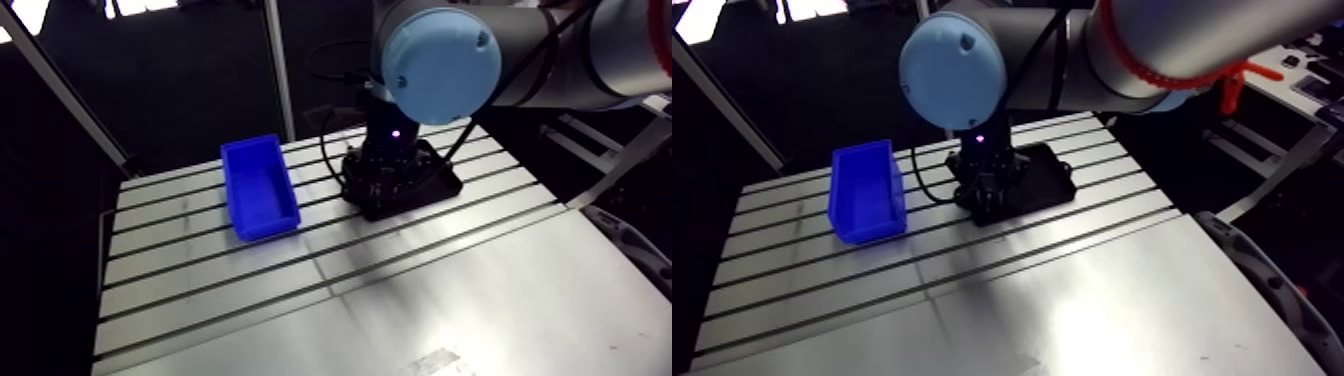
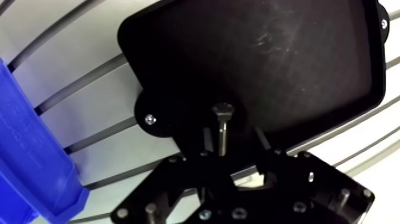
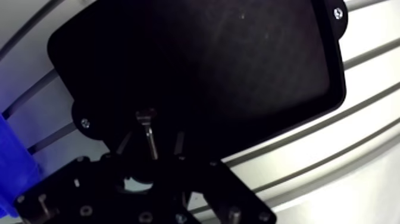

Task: Pick up the M10 bolt from the tray and put it into the blue bin.

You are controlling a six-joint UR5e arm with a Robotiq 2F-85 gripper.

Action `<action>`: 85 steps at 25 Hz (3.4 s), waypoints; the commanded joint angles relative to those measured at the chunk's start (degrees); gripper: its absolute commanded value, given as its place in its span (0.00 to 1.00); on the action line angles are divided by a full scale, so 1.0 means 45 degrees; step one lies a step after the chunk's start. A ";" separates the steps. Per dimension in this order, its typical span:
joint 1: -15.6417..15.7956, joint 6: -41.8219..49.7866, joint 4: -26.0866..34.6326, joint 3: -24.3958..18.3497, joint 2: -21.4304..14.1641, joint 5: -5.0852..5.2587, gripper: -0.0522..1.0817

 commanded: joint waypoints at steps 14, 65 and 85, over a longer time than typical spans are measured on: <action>0.0000 -0.0017 0.0000 -0.0069 0.0235 -0.0003 0.67; 0.0703 -0.5233 0.2442 -0.2687 -0.2051 -0.0491 0.95; 0.3341 -1.5353 0.5959 -0.5285 -0.1973 0.1169 0.93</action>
